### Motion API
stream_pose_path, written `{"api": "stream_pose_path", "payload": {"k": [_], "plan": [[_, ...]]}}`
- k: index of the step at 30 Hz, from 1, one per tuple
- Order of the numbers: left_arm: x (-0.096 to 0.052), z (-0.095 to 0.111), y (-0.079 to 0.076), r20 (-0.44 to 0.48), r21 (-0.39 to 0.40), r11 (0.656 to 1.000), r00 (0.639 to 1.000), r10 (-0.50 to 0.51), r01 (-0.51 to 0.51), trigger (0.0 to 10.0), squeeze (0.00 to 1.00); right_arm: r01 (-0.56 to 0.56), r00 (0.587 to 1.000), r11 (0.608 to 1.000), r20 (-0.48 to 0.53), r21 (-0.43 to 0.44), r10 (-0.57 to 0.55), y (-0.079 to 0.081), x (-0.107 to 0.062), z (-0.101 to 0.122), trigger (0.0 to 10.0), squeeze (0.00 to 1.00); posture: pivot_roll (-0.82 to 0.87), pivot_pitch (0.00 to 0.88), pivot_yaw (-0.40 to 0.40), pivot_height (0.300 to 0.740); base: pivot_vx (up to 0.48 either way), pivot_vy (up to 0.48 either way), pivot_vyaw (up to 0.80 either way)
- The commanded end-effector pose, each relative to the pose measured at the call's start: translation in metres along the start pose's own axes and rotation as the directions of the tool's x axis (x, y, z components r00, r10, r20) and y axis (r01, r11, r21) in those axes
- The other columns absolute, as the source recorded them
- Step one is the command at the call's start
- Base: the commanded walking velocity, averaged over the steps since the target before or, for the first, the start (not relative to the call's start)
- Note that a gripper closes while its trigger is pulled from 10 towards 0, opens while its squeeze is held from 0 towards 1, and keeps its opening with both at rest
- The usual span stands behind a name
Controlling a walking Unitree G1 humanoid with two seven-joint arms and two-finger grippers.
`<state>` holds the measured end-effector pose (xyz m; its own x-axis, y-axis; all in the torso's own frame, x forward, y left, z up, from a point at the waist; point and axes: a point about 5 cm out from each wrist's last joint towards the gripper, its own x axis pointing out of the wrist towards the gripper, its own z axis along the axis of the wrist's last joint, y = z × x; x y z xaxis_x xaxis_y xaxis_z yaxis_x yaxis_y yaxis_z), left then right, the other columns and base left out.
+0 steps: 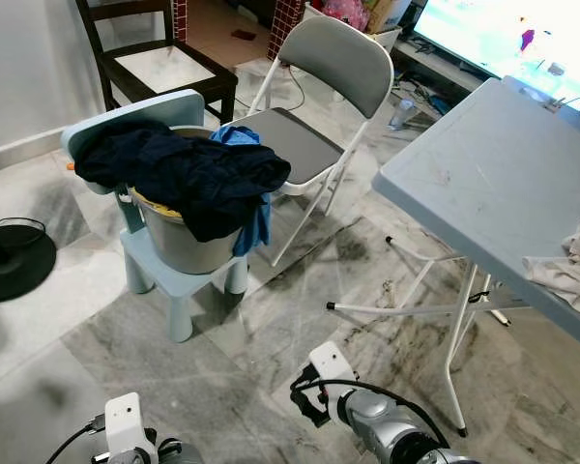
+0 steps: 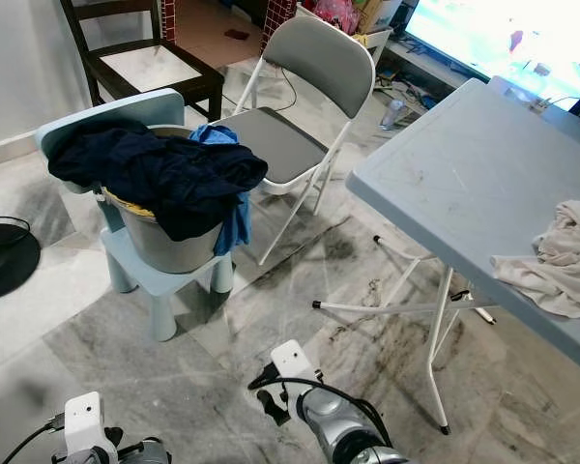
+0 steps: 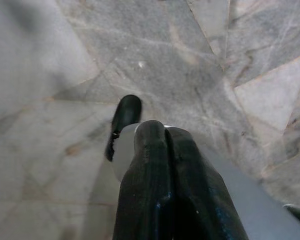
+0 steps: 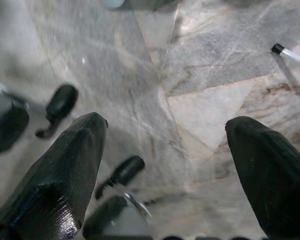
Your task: Hang hanger
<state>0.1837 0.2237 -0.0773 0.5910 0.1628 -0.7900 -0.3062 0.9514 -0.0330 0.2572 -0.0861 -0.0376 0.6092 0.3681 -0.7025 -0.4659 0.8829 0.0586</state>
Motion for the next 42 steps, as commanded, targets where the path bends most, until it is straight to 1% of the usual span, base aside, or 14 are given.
{"api": "stream_pose_path", "payload": {"k": [1,2,7,9,13,16,18,19,21,26,28,31,34,42], "plan": [[0.000,-0.007,-0.004,-0.036,0.031,0.999,0.999,-0.028,0.029,10.0,0.00,0.038,0.999,0.996,-0.009,0.079,-0.038,-0.009,-0.003,-0.005,10.0,0.00,0.42,0.148,-0.188,0.740,0.000,0.000,0.00],[0.000,-0.006,-0.005,-0.040,0.054,0.998,0.998,-0.042,0.044,10.0,0.00,0.056,0.998,0.992,-0.008,0.112,-0.055,-0.011,-0.003,-0.008,10.0,0.00,0.39,0.144,-0.148,0.740,0.000,0.000,0.00],[0.001,-0.003,-0.013,-0.055,0.126,0.988,0.995,-0.081,0.087,10.0,0.00,0.098,0.995,0.977,-0.017,0.188,-0.096,-0.018,-0.007,-0.019,10.0,0.00,0.33,0.145,-0.078,0.740,0.000,0.000,0.00],[0.002,-0.001,-0.024,-0.071,0.203,0.968,0.989,-0.133,0.145,10.0,0.00,0.139,0.990,0.959,-0.037,0.247,-0.134,-0.022,-0.011,-0.034,10.0,0.00,0.28,0.149,-0.031,0.740,0.000,0.000,0.00],[0.002,0.005,-0.042,-0.078,0.285,0.932,0.974,-0.211,0.225,10.0,0.00,0.183,0.982,0.925,-0.026,0.334,-0.185,-0.028,-0.017,-0.047,10.0,0.00,0.22,0.150,0.007,0.740,0.000,0.000,0.00],[0.003,0.013,-0.058,-0.067,0.336,0.905,0.965,-0.253,0.260,10.0,0.00,0.270,0.962,0.908,-0.055,0.321,-0.267,-0.038,-0.024,-0.058,10.0,0.00,0.17,0.143,0.007,0.740,0.000,0.000,0.00],[0.003,0.015,-0.059,-0.062,0.348,0.901,0.965,-0.255,0.260,10.0,0.00,0.282,0.959,0.900,-0.071,0.334,-0.274,-0.040,-0.026,-0.064,10.0,0.00,0.15,0.135,0.000,0.740,0.000,0.000,0.00],[0.004,0.018,-0.051,-0.056,0.340,0.905,0.966,-0.251,0.255,10.0,0.00,0.284,0.959,0.898,-0.082,0.335,-0.272,-0.041,-0.028,-0.069,10.0,0.00,0.14,0.126,-0.008,0.740,0.000,0.000,0.00],[0.004,0.018,-0.050,-0.058,0.338,0.903,0.964,-0.261,0.265,10.0,0.00,0.292,0.956,0.899,-0.100,0.326,-0.275,-0.041,-0.029,-0.074,10.0,0.00,0.13,0.123,-0.012,0.740,0.000,0.000,-0.22],[0.003,0.012,-0.054,-0.080,0.347,0.895,0.959,-0.270,0.281,10.0,0.00,0.295,0.955,0.901,-0.115,0.320,-0.272,-0.044,-0.032,-0.078,10.0,0.00,0.12,0.117,-0.021,0.740,0.000,0.000,-0.73],[0.002,0.010,-0.057,-0.090,0.372,0.880,0.955,-0.283,0.296,10.0,0.00,0.296,0.955,0.903,-0.128,0.311,-0.269,-0.044,-0.032,-0.080,10.0,0.00,0.12,0.114,-0.027,0.740,0.000,0.000,-0.80],[0.001,0.005,-0.061,-0.099,0.382,0.871,0.951,-0.293,0.309,10.0,0.00,0.294,0.951,0.929,-0.164,0.224,-0.262,-0.047,-0.036,-0.086,10.0,0.00,0.12,0.100,-0.036,0.740,0.000,0.000,0.00],[0.000,0.000,-0.062,-0.112,0.398,0.860,0.947,-0.300,0.320,10.0,0.00,0.296,0.948,0.938,-0.175,0.181,-0.265,-0.052,-0.038,-0.089,10.0,0.00,0.11,0.093,-0.034,0.740,0.000,0.000,-0.27],[-0.001,-0.007,-0.061,-0.152,0.412,0.848,0.943,-0.296,0.333,10.0,0.00,0.324,0.937,0.930,-0.193,0.173,-0.290,-0.059,-0.044,-0.095,10.0,0.00,0.09,0.088,-0.033,0.740,0.000,0.000,-0.80]]}}
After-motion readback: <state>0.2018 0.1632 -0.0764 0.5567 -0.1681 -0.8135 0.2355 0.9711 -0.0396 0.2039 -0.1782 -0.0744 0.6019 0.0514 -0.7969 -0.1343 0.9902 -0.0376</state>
